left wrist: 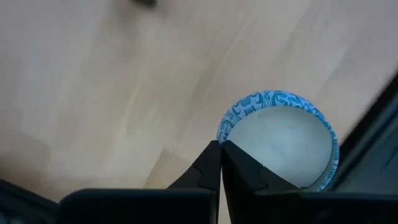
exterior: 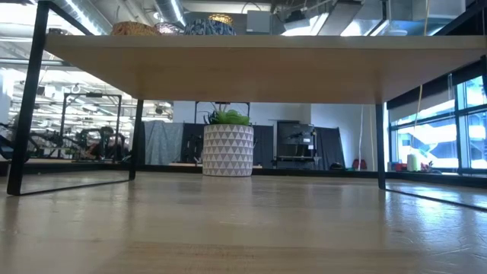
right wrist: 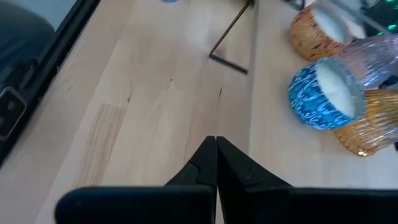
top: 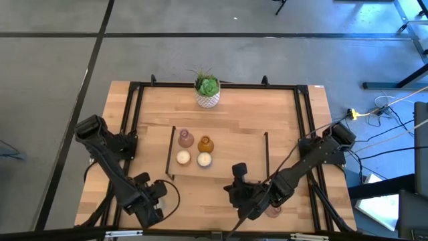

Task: Pick & Place candle stick holders
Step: Put the blue scented candle on the shelf

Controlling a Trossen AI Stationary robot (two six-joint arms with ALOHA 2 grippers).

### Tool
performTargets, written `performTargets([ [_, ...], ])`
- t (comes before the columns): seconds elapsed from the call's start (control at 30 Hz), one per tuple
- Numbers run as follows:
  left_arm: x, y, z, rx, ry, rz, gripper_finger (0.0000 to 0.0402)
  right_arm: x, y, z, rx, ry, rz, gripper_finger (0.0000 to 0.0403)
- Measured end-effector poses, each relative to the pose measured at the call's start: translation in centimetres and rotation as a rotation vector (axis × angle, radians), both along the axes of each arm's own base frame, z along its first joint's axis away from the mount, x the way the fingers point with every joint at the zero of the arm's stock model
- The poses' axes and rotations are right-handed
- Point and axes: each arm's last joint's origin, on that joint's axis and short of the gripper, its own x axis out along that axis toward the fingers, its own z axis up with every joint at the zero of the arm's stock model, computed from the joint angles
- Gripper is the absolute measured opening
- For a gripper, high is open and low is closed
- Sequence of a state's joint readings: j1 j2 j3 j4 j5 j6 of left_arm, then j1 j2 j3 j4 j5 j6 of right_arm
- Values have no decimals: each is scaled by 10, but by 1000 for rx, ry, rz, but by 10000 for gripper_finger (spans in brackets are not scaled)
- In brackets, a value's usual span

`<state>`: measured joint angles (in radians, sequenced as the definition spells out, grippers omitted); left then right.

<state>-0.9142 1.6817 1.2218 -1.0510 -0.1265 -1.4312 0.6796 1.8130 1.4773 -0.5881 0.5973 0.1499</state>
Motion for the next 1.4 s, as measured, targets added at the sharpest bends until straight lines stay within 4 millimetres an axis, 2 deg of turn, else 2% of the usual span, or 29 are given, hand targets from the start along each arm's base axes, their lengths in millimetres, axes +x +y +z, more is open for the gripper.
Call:
performTargets([
  [0.3, 18, -5, 58, 236, -265, -126, 2, 10, 1, 14, 138, -160, -94, 1],
  [0.5, 45, -15, 62, 478, -208, -213, 2, 1, -20, 50, 312, -256, -209, 16],
  [0.57, 56, -21, 57, 555, -150, -244, 2, -4, -23, 60, 336, -277, -212, 18],
  [0.67, 75, -34, 51, 580, -138, -322, 2, -11, -21, 68, 352, -303, -209, 19],
  [0.8, 89, -46, 63, 601, -197, -387, 2, -14, -19, 69, 402, -277, -192, 20],
  [0.97, 92, -54, 95, 632, -331, -438, 2, -11, -22, 65, 605, -122, -142, 29],
  [1.17, 94, -52, 115, 742, -420, -492, 2, -4, -25, 68, 902, 26, -93, 85],
  [1.27, 100, -47, 115, 791, -405, -518, 2, 2, -26, 74, 1037, 40, -62, 136],
  [1.4, 110, -36, 117, 899, -393, -547, 2, 6, -32, 77, 1067, -2, -106, 208],
])
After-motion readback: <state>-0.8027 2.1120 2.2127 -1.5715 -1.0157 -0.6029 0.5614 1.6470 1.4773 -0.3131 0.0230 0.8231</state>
